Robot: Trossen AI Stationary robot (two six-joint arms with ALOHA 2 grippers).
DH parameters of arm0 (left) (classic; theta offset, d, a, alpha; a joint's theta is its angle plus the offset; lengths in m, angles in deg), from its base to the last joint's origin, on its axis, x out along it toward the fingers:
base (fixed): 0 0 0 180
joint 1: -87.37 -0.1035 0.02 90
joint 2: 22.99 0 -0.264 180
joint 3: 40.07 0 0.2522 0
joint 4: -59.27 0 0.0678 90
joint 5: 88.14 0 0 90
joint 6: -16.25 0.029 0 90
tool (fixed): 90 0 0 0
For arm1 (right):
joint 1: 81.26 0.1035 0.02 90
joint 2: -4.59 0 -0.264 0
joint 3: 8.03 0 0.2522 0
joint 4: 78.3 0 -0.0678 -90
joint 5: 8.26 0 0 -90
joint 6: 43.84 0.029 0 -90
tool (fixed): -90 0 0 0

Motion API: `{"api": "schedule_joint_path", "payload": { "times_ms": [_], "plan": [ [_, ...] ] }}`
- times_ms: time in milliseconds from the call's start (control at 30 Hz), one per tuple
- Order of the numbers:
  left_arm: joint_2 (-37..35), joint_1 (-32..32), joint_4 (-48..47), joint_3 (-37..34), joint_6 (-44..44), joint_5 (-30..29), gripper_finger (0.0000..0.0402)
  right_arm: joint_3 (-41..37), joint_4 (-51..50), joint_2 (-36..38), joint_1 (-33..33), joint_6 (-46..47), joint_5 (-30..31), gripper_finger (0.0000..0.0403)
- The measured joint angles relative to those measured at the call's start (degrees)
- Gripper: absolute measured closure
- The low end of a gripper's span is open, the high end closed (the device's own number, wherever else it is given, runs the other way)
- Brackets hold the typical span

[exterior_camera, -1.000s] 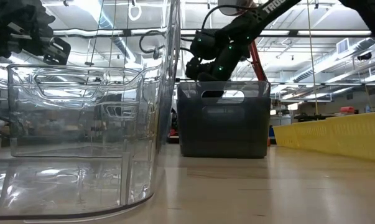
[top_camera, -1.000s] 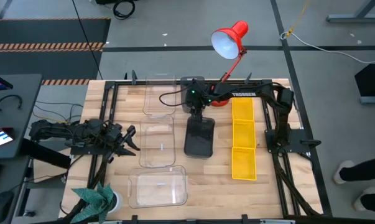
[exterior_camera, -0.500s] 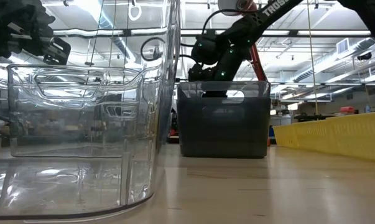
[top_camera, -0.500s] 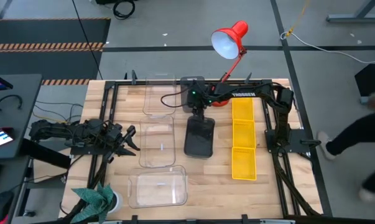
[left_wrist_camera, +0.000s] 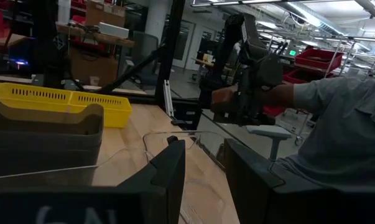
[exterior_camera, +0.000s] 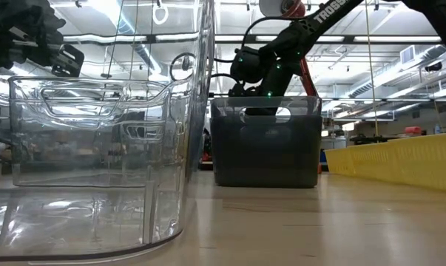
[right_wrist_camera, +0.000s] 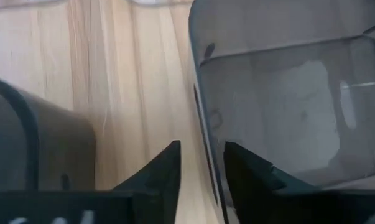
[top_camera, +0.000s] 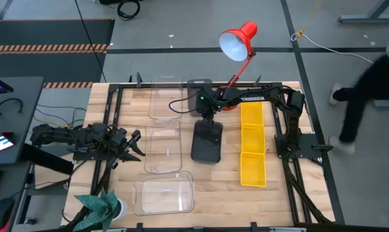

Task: Stack baskets by color
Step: Stack the top black bin on the bottom black bins

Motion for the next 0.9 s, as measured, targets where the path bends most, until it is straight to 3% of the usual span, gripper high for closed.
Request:
{"api": "schedule_joint_path", "payload": {
  "times_ms": [367,567,900],
  "plan": [
    [0.0,0.0,0.0,0.0,0.0,0.0,0.0285,0.0,-1.8,0.2,0.2,-0.4,3.4,0.0394],
    [0.0,0.0,0.0,0.0,0.0,0.0,0.0285,1.4,-4.5,0.4,0.9,-0.1,3.7,0.0391],
    [0.0,0.0,0.0,0.0,0.0,0.0,0.0285,8.8,-15.4,0.5,4.4,0.1,9.2,0.0398]
  ]
}}
